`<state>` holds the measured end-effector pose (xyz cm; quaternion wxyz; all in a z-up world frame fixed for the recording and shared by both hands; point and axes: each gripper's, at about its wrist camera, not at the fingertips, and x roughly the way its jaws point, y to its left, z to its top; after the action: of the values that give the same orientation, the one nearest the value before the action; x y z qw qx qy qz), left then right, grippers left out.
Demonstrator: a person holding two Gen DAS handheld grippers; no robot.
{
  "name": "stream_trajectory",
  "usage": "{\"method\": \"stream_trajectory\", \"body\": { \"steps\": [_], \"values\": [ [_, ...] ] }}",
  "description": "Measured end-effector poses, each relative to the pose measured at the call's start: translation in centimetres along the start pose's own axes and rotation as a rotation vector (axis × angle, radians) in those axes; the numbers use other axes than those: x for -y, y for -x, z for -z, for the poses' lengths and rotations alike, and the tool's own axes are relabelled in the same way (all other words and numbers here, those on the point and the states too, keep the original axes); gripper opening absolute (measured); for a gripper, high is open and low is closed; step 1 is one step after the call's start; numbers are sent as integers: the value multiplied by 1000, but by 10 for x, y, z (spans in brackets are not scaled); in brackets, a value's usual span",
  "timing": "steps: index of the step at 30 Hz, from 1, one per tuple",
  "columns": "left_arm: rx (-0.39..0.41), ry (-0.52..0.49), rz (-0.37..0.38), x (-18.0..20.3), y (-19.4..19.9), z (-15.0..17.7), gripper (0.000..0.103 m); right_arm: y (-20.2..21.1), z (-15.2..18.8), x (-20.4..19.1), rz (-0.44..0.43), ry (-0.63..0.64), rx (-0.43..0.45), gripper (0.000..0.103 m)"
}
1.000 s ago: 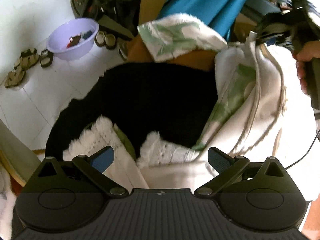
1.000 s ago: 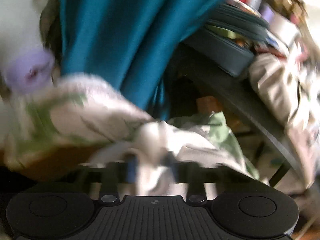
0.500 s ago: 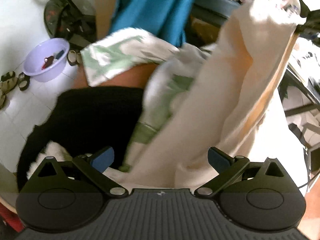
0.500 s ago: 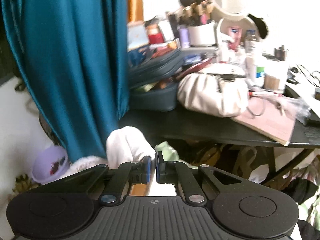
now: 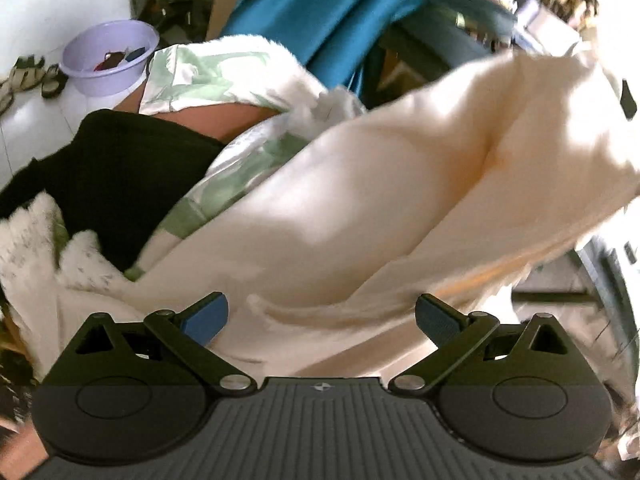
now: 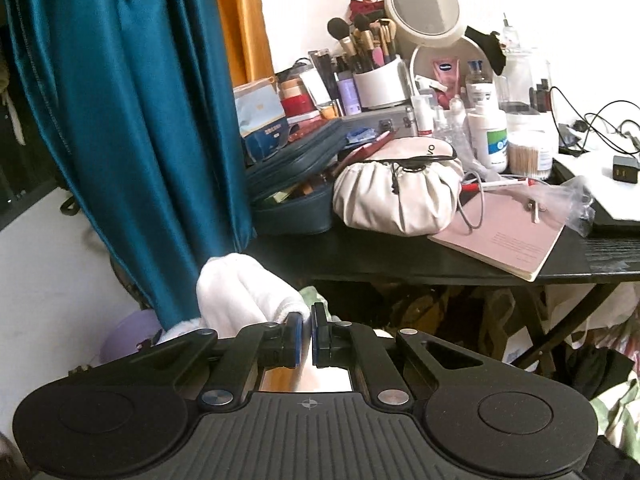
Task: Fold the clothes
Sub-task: 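Lift the cream shirt off the pile with the right gripper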
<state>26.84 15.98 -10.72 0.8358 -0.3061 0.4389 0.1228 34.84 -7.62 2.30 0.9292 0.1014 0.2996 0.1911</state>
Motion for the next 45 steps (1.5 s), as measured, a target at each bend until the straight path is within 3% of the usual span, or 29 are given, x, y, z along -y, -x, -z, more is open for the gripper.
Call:
{"method": "stream_trajectory", "body": {
  "steps": [10,13,16,19,23,26,30,33,35,45],
  "values": [
    [46,-184,-25,45,-22,7,102,28,5,13,-5,37,20,4],
    [49,-248,-97,45,-32,11,102,34,4,14,-5,35,29,4],
    [37,-246,-201,28,-38,17,103,36,1,17,5,2,29,4],
    [75,-266,-213,17,-29,26,103,36,-1,25,25,-36,25,4],
    [150,-385,-250,28,-13,37,103,30,-3,36,69,-66,24,4],
    [206,-440,-223,41,5,36,103,37,-13,37,60,-90,63,4],
    [249,-461,-110,54,22,35,103,63,-38,28,-4,-82,163,4],
    [94,-422,61,54,8,32,103,80,-57,25,-29,-74,223,3],
    [36,-393,122,52,2,31,103,86,-68,29,-29,-89,232,3],
    [6,-384,71,59,30,18,102,96,-65,59,43,-135,222,3]
  ]
}}
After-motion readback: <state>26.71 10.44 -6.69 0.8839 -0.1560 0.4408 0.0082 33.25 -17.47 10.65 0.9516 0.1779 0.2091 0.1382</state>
